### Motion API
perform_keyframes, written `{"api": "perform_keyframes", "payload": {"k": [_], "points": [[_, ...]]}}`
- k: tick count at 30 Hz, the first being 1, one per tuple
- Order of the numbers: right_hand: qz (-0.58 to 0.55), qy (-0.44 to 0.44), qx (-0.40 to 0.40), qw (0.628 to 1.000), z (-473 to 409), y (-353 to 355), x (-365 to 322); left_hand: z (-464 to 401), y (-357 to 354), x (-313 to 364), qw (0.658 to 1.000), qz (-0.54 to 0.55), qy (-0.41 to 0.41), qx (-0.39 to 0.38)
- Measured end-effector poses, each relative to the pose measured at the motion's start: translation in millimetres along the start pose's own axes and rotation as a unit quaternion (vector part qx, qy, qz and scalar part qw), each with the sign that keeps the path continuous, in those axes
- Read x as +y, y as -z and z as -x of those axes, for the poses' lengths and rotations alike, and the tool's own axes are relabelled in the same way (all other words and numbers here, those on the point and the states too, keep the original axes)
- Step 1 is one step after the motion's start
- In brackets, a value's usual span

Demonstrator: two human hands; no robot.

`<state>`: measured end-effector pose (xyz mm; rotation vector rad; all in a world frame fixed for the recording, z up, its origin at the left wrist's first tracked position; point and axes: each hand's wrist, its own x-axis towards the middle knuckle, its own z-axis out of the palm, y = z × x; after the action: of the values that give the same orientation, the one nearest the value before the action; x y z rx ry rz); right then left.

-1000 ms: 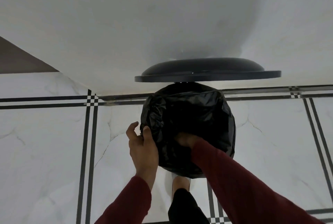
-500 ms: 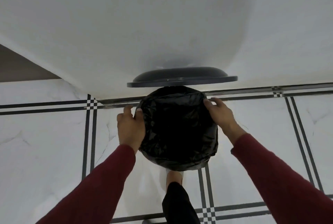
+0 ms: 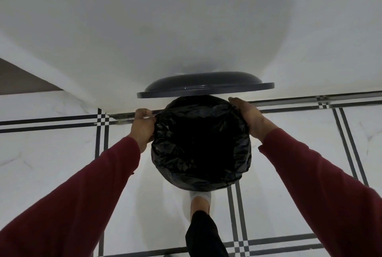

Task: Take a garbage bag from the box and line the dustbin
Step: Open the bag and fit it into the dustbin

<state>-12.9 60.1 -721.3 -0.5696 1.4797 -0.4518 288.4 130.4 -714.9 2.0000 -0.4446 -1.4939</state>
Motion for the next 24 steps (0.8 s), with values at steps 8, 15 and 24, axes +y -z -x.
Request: {"api": "perform_keyframes", "payload": {"k": [8, 15, 24], "points": [[0.085, 0.147, 0.050, 0.984, -19.9, -18.4, -7.9, -2.5, -4.5, 13.0, 0.997, -0.051, -0.043, -0.048], [0.031, -0.047, 0.008, 0.998, -36.4, -16.4, -20.3, -26.2, -6.8, 23.2, 0.997, -0.029, 0.056, -0.036], [0.167, -0.096, 0.060, 0.979, -27.5, -12.4, -12.3, -22.8, -3.7, 8.0, 0.984, -0.066, 0.123, -0.112]]}}
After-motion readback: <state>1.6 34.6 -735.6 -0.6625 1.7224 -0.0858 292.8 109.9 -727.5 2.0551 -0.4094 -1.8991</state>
